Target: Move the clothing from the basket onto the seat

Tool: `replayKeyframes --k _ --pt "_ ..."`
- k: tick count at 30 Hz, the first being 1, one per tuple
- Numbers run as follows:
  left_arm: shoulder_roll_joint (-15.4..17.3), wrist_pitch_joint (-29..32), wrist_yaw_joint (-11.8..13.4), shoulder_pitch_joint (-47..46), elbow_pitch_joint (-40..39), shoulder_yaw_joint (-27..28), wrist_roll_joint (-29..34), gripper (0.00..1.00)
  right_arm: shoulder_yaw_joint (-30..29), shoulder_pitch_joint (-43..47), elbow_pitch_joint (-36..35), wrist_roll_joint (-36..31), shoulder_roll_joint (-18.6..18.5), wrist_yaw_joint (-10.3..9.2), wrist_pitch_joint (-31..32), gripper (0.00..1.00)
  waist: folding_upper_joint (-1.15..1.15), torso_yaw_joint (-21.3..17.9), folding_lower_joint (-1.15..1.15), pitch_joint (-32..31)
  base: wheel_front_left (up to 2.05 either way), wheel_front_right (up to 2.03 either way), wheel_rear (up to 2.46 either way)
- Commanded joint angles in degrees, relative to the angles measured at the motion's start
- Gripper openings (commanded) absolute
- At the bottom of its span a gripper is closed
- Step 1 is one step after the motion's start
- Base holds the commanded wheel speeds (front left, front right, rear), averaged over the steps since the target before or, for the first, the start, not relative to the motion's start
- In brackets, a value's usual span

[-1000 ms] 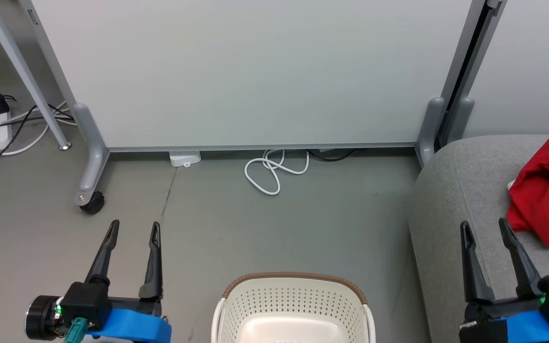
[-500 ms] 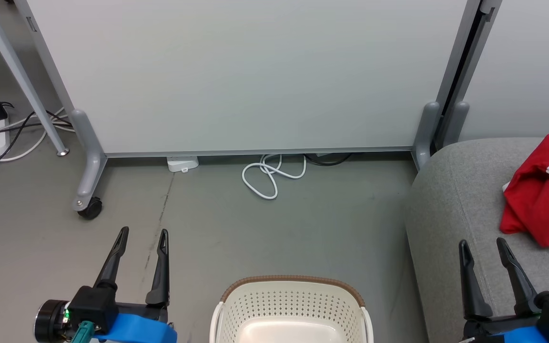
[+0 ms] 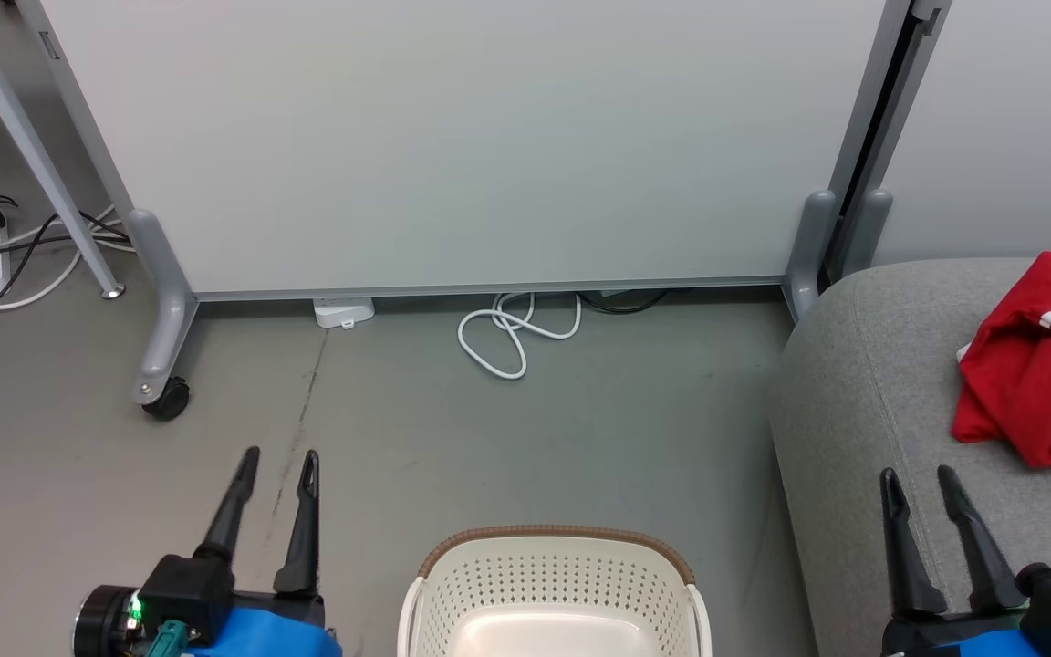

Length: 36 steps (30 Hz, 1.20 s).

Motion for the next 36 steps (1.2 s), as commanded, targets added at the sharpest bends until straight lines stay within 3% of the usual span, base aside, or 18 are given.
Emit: replayKeyframes --k 1,4,36 --pt "-0.1 0.0 0.0 0.1 0.2 0.0 -0.1 0.0 0.0 0.0 0.3 0.1 0.0 0.0 0.0 0.0 0.0 0.0 0.0 0.0 0.0 0.0 0.0" --pt "-0.4 0.5 0.0 0.9 1.8 0.1 -0.7 0.0 0.0 0.1 1.9 0.7 0.2 0.0 0.2 0.0 0.0 -0.1 0.0 0.0 0.0 0.0 0.0" --pt "-1.9 8.8 -1.2 -2.1 2.3 5.4 -34.0 0.0 -0.9 -4.8 5.2 33.6 0.1 0.0 8.7 0.0 0.0 -1.9 0.0 0.7 0.0 0.0 0.0"
